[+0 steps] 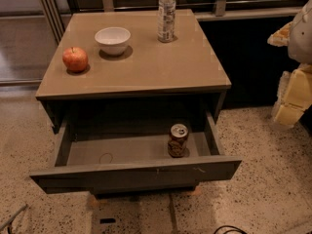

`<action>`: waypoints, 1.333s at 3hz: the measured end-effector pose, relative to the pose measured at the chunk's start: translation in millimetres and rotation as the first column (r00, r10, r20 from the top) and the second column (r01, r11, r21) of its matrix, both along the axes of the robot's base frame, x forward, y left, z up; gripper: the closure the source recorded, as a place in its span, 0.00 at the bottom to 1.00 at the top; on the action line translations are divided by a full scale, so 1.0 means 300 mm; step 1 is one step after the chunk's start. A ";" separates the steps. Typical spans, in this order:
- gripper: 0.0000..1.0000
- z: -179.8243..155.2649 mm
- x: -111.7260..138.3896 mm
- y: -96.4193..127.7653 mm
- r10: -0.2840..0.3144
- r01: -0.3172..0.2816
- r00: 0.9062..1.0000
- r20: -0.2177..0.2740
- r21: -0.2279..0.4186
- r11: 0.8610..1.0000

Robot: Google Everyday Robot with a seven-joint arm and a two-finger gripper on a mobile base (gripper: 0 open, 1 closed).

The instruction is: Pick orange can from top drawer and place on counter

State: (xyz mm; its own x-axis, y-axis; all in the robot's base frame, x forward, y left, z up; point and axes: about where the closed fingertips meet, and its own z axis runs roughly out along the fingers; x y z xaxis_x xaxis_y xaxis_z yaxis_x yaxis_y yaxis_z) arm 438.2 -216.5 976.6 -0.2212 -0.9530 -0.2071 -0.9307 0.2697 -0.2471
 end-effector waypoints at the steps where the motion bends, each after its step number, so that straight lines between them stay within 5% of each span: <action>1: 0.00 0.000 0.000 0.000 0.000 0.000 1.000 0.000 0.000 1.000; 2: 0.12 0.000 0.000 0.000 0.000 0.000 1.000 0.000 0.000 1.000; 4: 0.59 -0.138 0.064 0.051 0.007 -0.007 1.000 -0.008 0.078 0.997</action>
Offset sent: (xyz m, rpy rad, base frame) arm 0.0000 0.0000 0.0000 0.0000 0.0000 0.0000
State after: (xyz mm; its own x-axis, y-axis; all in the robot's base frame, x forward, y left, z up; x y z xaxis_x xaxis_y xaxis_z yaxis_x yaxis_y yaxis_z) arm 457.3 -201.2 935.3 -0.2167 -0.9356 -0.2787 -0.9345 0.2814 -0.2178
